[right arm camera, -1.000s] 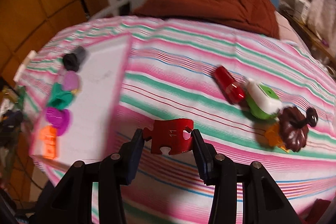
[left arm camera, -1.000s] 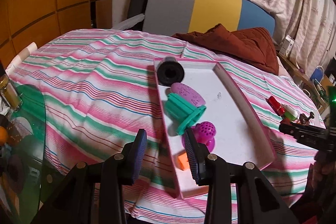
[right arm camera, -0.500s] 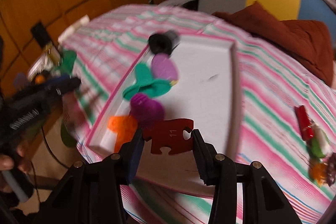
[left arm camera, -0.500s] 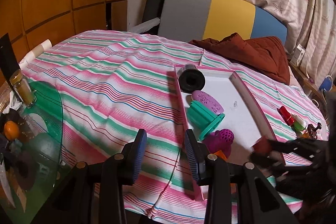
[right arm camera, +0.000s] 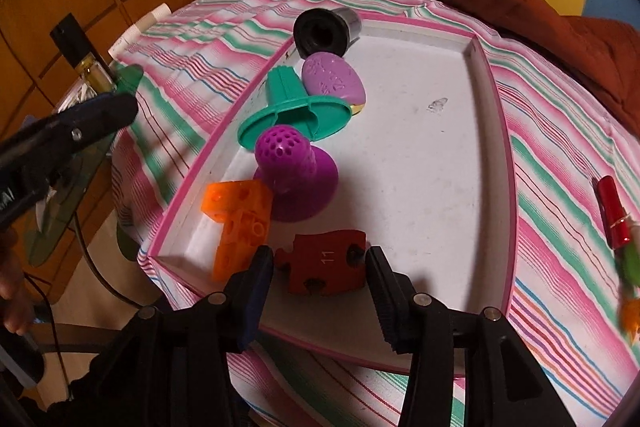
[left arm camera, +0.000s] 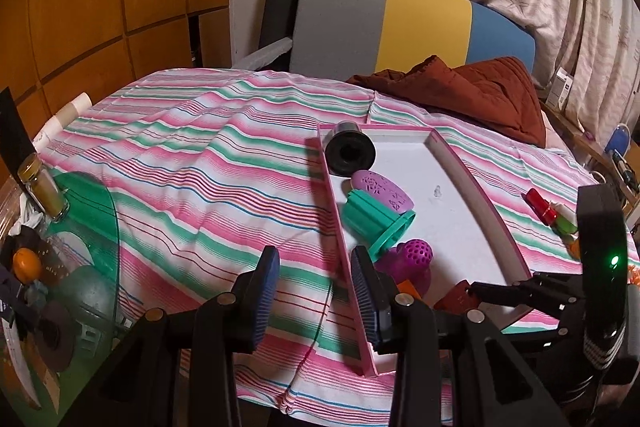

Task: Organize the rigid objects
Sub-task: 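Carry the red puzzle piece into the tray and open the right gripper, then move the left gripper to the red cylinder and grasp it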

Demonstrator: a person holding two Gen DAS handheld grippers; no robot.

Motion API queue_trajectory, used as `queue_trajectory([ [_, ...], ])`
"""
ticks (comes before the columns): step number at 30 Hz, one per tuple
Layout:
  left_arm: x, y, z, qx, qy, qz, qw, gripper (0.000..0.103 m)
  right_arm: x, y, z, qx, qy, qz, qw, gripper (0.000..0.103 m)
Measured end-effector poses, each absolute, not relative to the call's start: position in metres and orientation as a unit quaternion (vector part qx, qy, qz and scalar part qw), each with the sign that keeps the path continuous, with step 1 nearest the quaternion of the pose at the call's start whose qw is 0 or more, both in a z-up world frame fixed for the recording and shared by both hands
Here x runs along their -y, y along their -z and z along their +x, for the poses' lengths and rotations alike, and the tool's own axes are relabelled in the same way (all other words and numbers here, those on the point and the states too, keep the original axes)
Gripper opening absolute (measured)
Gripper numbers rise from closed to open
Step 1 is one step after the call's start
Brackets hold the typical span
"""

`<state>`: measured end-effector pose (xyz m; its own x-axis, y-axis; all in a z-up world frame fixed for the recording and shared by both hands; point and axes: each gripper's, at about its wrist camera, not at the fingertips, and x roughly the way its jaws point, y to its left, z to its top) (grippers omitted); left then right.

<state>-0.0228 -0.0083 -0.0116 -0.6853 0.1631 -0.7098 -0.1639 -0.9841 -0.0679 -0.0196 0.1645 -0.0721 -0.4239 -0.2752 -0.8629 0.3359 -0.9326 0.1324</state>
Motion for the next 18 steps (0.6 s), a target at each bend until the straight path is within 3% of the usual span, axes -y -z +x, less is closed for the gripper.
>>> queue_trajectory([
  [3,0.005,0.012,-0.023,-0.004,-0.917,-0.389,0.093,0.037,-0.171,0.064,-0.019,-0.015,0.85,0.494,0.185,0.06],
  [18,-0.016,0.002,-0.019,-0.031,-0.918,-0.379,0.113,0.037,-0.208,0.03,-0.014,0.015,0.881,0.447,0.155,0.061],
])
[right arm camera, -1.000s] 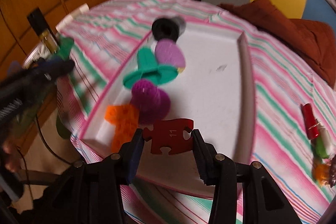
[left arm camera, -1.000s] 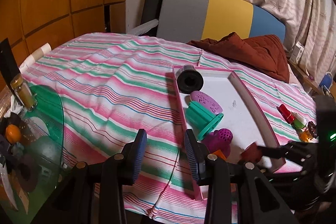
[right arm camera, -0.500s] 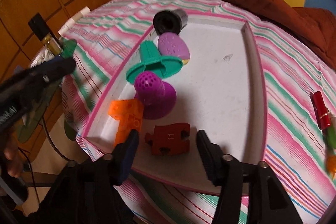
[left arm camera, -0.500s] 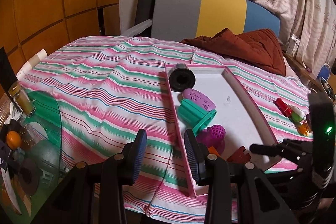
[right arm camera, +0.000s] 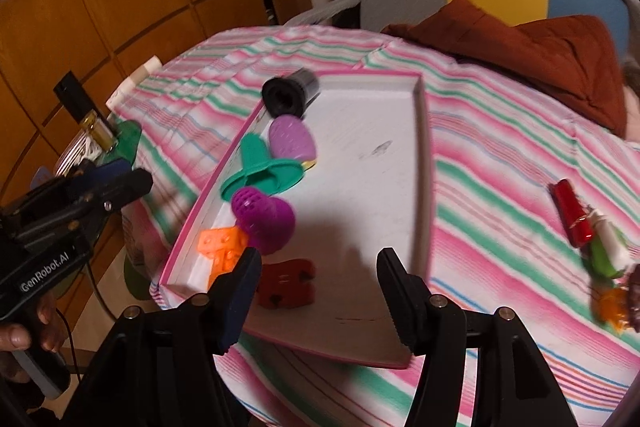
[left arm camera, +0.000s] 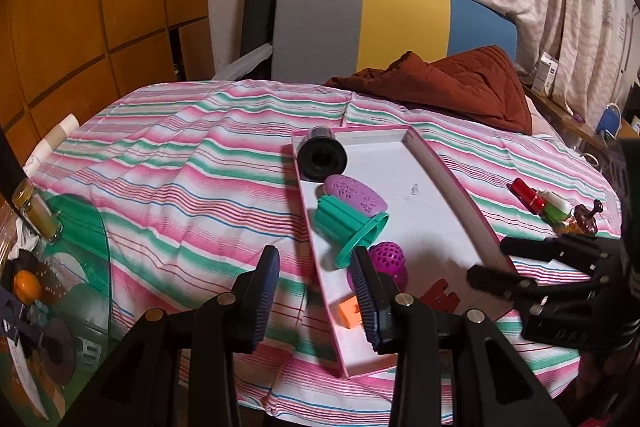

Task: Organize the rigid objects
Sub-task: 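Move the left gripper to the red cylinder and grasp it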

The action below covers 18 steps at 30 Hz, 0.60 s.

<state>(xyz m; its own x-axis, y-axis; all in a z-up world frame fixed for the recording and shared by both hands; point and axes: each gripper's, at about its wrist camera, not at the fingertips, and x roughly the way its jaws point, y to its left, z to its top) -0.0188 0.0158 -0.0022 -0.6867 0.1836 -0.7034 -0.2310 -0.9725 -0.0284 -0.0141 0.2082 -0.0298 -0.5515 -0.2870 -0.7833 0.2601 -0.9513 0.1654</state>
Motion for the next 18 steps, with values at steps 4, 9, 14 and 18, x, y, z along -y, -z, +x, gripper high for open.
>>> queue_trajectory([
  [4,-0.024,0.0,-0.02,-0.04,-0.917,-0.379,0.119,0.037,-0.229,0.017,-0.011,0.013,0.894,0.429,0.131,0.065],
  [9,-0.034,-0.004,-0.021,-0.052,-0.916,-0.376,0.127,0.037,-0.276,-0.004,-0.013,0.02,0.911,0.404,0.082,0.067],
  [14,-0.05,-0.01,-0.023,-0.067,-0.915,-0.373,0.14,0.037,-0.334,-0.024,-0.015,0.032,0.927,0.374,0.011,0.072],
  [18,-0.065,-0.015,-0.025,-0.077,-0.913,-0.371,0.153,0.037,-0.382,-0.031,-0.016,0.044,0.931,0.359,-0.047,0.072],
])
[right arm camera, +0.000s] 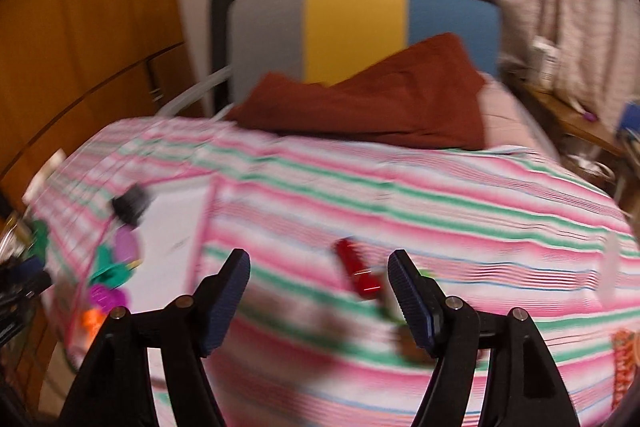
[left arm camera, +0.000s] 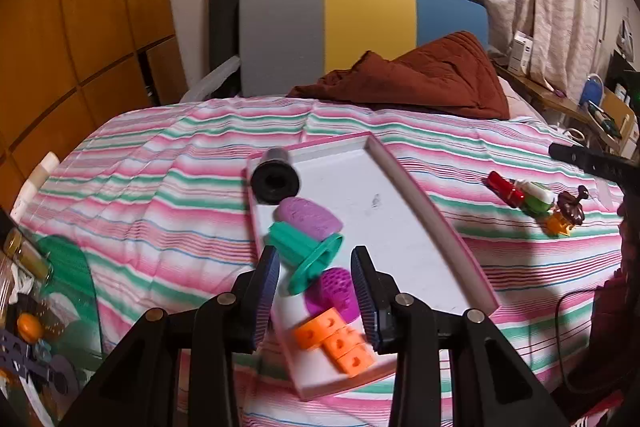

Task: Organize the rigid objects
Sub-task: 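Move the left gripper to the red cylinder and grasp it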

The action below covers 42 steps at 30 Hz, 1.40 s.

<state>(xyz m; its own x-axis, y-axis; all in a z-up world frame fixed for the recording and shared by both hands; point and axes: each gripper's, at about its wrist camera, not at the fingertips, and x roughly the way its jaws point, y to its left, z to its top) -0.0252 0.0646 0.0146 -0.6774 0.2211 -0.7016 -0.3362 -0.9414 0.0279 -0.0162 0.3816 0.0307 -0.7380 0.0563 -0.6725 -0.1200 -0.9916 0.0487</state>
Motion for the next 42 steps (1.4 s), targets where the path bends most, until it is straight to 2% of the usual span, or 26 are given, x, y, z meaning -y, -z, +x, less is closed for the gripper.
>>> queue_trajectory([
  [3,-0.075,-0.018,-0.026,-0.083,-0.911,-0.369,0.163,0.037,-0.422,-0.033,-0.013,-0.063,-0.932,-0.344,0.097,0.073],
  [6,-0.09,-0.023,-0.026,-0.084,-0.907,-0.368,0.187,0.037,-0.459,-0.031,-0.009,-0.083,-0.931,-0.326,0.145,0.081],
  [12,-0.128,-0.032,-0.028,-0.073,-0.893,-0.377,0.234,0.037,-0.519,-0.017,0.003,-0.177,-0.905,-0.316,0.222,0.081],
  [18,-0.175,-0.027,-0.033,-0.07,-0.869,-0.4,0.281,0.037,-0.543,-0.015,0.014,-0.253,-0.892,-0.3,0.225,0.081],
  [24,-0.232,-0.008,-0.06,-0.029,-0.822,-0.464,0.33,0.037,-0.541,-0.012,0.014,-0.266,-0.891,-0.3,0.212,0.081],
  [32,-0.301,0.028,-0.098,-0.009,-0.785,-0.523,0.332,0.037,-0.542,-0.007,0.015,-0.289,-0.886,-0.302,0.198,0.082],
  [39,-0.342,0.056,-0.126,0.014,-0.77,-0.566,0.293,0.037,-0.541,-0.006,0.012,-0.292,-0.887,-0.306,0.189,0.082],
  [42,-0.349,0.067,-0.135,0.046,-0.762,-0.584,0.278,0.037,-0.542,-0.004,0.012,-0.297,-0.886,-0.307,0.183,0.082],
])
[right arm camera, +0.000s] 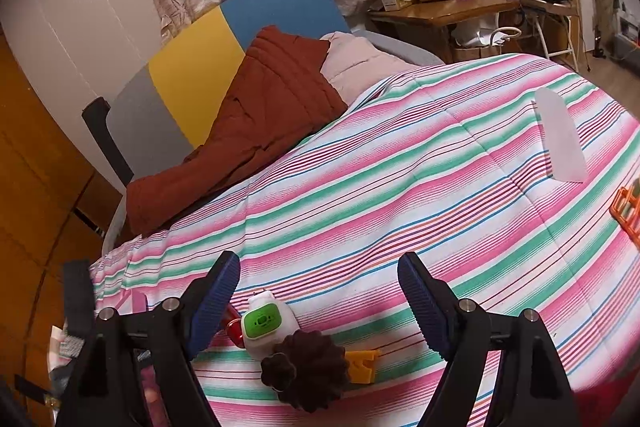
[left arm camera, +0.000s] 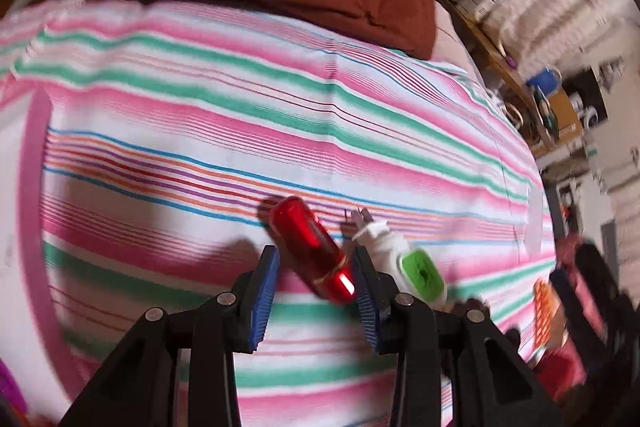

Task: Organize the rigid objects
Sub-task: 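Move the left gripper to the red cylinder and grasp it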

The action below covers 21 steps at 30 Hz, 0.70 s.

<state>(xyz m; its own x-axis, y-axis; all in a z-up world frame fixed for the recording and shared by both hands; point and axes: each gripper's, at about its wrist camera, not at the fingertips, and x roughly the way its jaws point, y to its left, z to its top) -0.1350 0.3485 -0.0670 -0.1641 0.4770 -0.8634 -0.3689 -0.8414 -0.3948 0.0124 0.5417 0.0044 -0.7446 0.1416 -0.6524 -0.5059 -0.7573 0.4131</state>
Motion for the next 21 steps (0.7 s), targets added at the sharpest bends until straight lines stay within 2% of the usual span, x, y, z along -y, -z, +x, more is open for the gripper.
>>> queue_trajectory([
  [6,-0.365,0.085,-0.138,0.036,-0.768,-0.583,0.263,0.037,-0.542,-0.003,0.011,-0.303,-0.885,-0.31,0.174,0.082],
  [12,-0.371,0.085,-0.132,-0.026,-0.779,-0.55,0.301,0.037,-0.544,-0.001,0.01,-0.311,-0.88,-0.314,0.171,0.082],
  [14,-0.366,0.086,-0.131,-0.039,-0.778,-0.543,0.314,0.033,-0.544,-0.001,0.01,-0.312,-0.88,-0.316,0.171,0.082],
  [15,-0.365,0.086,-0.132,-0.041,-0.777,-0.543,0.316,0.028,-0.544,0.0,0.01,-0.311,-0.88,-0.317,0.171,0.082],
  [21,-0.349,0.082,-0.118,-0.084,-0.774,-0.528,0.338,0.026,-0.544,0.001,0.009,-0.309,-0.878,-0.322,0.171,0.082],
])
